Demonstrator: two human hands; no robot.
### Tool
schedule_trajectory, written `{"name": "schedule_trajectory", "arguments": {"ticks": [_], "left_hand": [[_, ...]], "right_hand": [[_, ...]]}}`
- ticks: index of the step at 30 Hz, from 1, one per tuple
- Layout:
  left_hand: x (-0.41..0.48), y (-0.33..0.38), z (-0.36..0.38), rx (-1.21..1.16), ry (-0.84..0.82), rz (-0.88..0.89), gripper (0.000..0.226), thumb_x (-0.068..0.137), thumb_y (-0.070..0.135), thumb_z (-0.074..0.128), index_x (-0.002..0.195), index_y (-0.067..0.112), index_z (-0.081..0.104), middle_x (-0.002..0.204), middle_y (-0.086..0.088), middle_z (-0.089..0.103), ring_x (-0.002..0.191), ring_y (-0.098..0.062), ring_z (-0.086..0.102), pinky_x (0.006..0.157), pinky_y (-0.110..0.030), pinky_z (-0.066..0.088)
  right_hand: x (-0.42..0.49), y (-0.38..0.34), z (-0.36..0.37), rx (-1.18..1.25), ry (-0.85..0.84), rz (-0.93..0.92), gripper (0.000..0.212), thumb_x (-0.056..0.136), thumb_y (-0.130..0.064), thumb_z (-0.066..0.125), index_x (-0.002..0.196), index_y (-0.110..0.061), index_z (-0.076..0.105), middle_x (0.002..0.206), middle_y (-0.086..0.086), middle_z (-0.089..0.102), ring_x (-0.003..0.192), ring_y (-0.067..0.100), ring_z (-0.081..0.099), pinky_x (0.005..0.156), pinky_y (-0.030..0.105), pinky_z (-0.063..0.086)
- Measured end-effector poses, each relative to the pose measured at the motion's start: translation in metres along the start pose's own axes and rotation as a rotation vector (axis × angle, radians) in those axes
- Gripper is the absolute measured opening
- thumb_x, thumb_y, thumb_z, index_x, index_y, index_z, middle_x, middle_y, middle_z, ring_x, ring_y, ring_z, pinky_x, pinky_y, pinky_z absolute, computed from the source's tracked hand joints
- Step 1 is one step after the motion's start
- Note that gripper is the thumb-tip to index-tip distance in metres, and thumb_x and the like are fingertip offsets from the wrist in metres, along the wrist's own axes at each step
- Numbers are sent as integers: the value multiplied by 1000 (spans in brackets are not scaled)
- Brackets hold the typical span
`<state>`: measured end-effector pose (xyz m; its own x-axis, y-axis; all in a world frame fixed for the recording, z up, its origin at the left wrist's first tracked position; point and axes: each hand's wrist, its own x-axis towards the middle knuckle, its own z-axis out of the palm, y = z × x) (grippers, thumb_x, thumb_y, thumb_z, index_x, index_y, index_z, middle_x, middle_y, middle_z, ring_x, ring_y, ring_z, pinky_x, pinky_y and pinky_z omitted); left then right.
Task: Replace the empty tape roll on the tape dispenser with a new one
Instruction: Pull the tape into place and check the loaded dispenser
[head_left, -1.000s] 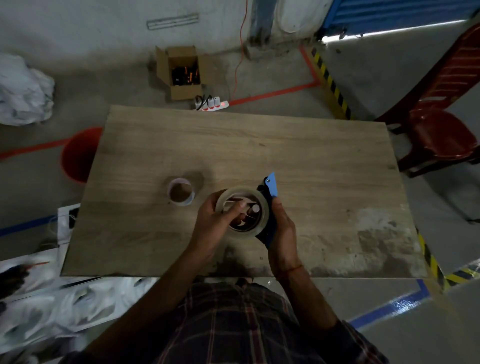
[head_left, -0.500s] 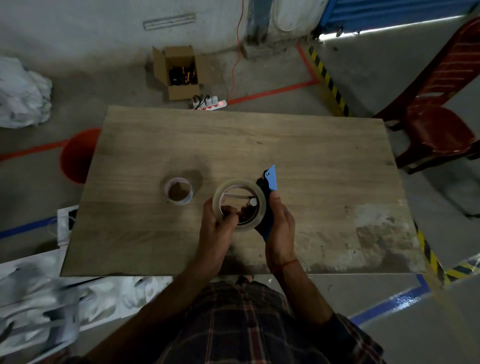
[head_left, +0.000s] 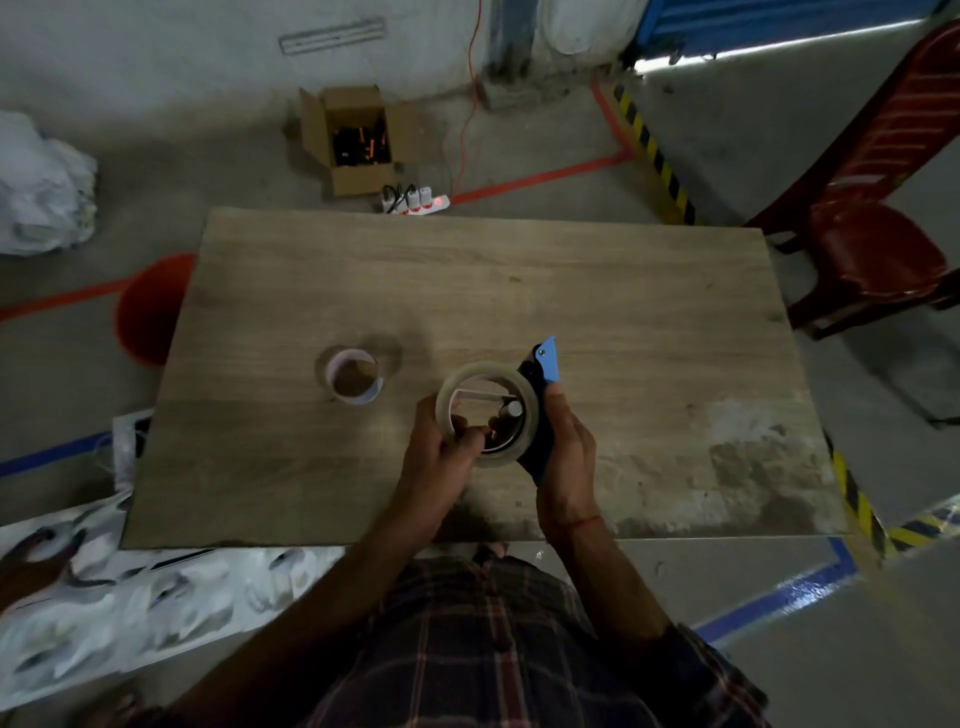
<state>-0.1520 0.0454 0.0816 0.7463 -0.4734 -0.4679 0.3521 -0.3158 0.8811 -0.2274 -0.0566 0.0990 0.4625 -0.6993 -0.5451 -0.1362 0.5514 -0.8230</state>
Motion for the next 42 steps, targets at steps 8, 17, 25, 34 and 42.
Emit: {"name": "schedule_trajectory", "arguments": {"ticks": [8,17,25,34,42], "left_hand": [[-2,-3,-2,-26,-15,-70,60,76,34,68,132,31,49,121,1,64,111,-16,65,99,-49,53],[20,37,-34,-161,-207,-54,60,80,50,71,111,-1,67,110,-20,73,100,-41,69,91,-48,57],[-3,34,1,-84,104,-54,67,80,72,45,115,19,67,102,0,75,68,-12,62,70,-33,51],[-21,43,28,-166,146,-134,33,94,61,36,106,34,49,99,18,57,94,4,56,71,-17,40],[-32,34,43,-68,68,-186,74,90,68,19,145,21,34,128,4,50,117,-18,55,99,-39,44]], "right_hand": [[1,-1,-2,-42,-31,-29,48,100,-44,50,108,-3,73,109,24,73,108,44,66,88,48,58],[5,-21,-12,-222,-234,-128,38,99,-34,54,112,-2,71,102,19,75,93,33,72,84,44,59],[2,-12,3,-132,-73,-155,44,98,-41,55,104,0,71,99,26,73,86,34,68,77,42,56],[7,-10,18,-7,3,-124,59,97,-54,43,114,-4,69,113,22,72,109,36,68,92,44,54],[11,-4,21,-27,10,-188,63,96,-60,37,108,-8,69,105,20,74,101,32,72,86,46,57]]}}
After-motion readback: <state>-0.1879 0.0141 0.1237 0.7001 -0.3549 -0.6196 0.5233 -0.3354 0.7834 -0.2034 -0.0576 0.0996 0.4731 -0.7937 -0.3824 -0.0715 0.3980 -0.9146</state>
